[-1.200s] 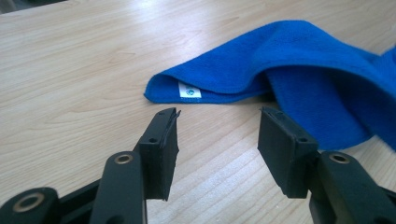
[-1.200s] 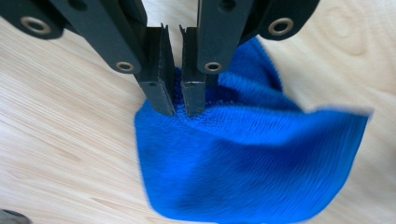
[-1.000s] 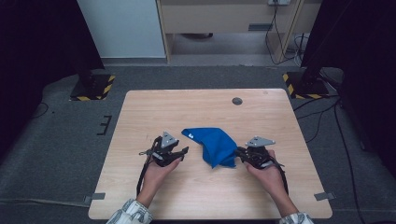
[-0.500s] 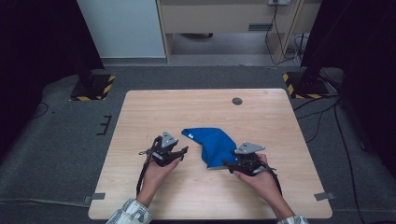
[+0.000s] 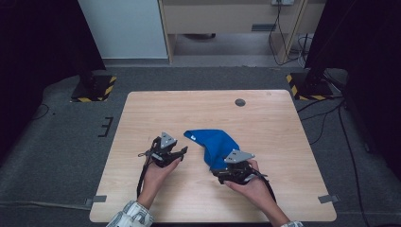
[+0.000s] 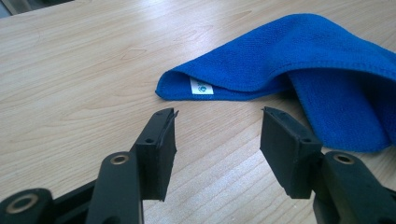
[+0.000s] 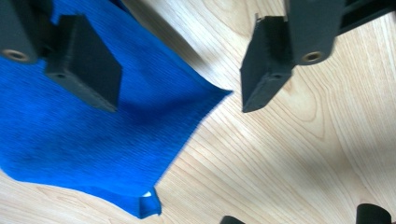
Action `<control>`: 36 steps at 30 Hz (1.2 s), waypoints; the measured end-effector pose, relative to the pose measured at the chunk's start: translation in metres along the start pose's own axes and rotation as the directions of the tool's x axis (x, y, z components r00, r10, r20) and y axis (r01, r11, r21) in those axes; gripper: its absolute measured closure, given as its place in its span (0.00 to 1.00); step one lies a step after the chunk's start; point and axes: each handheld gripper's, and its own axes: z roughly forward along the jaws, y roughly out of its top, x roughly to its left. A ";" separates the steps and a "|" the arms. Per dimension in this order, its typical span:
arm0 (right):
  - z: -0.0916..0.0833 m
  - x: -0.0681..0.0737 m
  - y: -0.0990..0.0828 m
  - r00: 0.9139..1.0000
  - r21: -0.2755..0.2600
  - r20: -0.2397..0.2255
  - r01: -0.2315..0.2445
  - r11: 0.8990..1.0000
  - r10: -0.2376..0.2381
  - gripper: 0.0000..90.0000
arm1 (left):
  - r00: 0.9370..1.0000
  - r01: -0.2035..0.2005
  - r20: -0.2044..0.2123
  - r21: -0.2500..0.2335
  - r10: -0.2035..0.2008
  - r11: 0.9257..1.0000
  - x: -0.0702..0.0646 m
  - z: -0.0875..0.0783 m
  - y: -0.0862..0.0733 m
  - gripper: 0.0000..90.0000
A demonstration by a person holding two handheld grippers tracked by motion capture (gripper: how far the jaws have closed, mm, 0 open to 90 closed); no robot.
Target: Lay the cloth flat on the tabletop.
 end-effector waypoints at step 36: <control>0.002 -0.039 -0.003 0.980 -0.023 0.158 -0.118 0.993 0.120 0.98 | 1.000 -0.009 -0.010 0.013 0.009 1.000 0.006 0.017 0.007 0.46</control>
